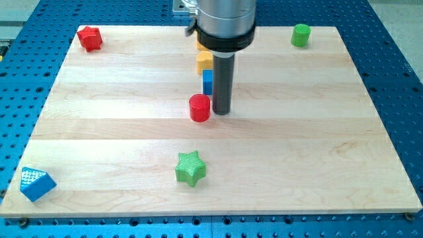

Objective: Push the cube top to the red circle

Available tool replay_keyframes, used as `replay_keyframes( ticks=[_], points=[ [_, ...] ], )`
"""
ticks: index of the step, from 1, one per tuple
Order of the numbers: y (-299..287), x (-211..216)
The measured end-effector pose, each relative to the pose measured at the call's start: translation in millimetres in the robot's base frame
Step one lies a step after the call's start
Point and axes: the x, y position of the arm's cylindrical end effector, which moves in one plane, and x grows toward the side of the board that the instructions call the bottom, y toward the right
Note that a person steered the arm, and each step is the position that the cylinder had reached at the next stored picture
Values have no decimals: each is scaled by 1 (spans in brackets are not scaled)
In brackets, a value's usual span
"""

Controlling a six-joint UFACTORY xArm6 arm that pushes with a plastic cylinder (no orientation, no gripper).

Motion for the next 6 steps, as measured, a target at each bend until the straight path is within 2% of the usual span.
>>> replay_keyframes(
  ticks=[1, 2, 5, 6],
  points=[
    [44, -43],
    [33, -63],
    [-17, -62],
    [17, -8]
  ],
)
